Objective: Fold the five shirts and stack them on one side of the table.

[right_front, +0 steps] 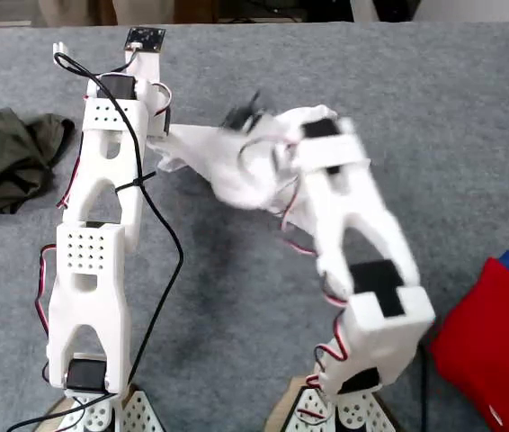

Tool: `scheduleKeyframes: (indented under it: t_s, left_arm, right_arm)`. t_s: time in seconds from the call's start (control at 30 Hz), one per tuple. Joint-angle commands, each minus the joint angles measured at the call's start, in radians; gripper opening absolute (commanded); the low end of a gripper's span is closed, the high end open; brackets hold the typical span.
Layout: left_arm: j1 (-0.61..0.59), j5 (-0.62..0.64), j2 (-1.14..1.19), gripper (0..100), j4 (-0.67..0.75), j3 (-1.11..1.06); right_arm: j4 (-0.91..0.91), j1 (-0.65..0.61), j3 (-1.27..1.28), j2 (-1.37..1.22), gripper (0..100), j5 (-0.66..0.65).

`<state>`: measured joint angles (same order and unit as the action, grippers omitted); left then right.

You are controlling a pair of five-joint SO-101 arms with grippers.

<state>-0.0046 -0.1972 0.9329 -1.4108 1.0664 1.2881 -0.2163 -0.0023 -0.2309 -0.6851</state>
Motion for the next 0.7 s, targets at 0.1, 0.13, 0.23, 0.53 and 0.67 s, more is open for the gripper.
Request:
scheduleKeyframes:
  t_s: [0.1,0.13,0.23,0.53,0.67]
  left_arm:
    - [-0.023,0.101,-0.064,2,0.011,0.147]
    - [-0.023,0.101,-0.073,2,-0.009,0.193]
    - [-0.003,0.101,-0.104,2,-0.095,0.35]
    - [0.028,0.1,-0.32,2,-0.333,0.605]
    - [0.031,0.1,-0.455,2,-0.334,0.601]
  right_arm:
    - [0.104,0.033,-0.423,0.203,0.4,0.06]
    - [0.114,0.033,-0.475,0.217,0.4,0.06]
    - [0.146,0.036,-0.633,0.245,0.4,0.063]
    - [0.173,0.059,-1.072,0.329,0.4,0.06]
    - [0.226,0.059,-1.176,0.377,0.4,0.058]
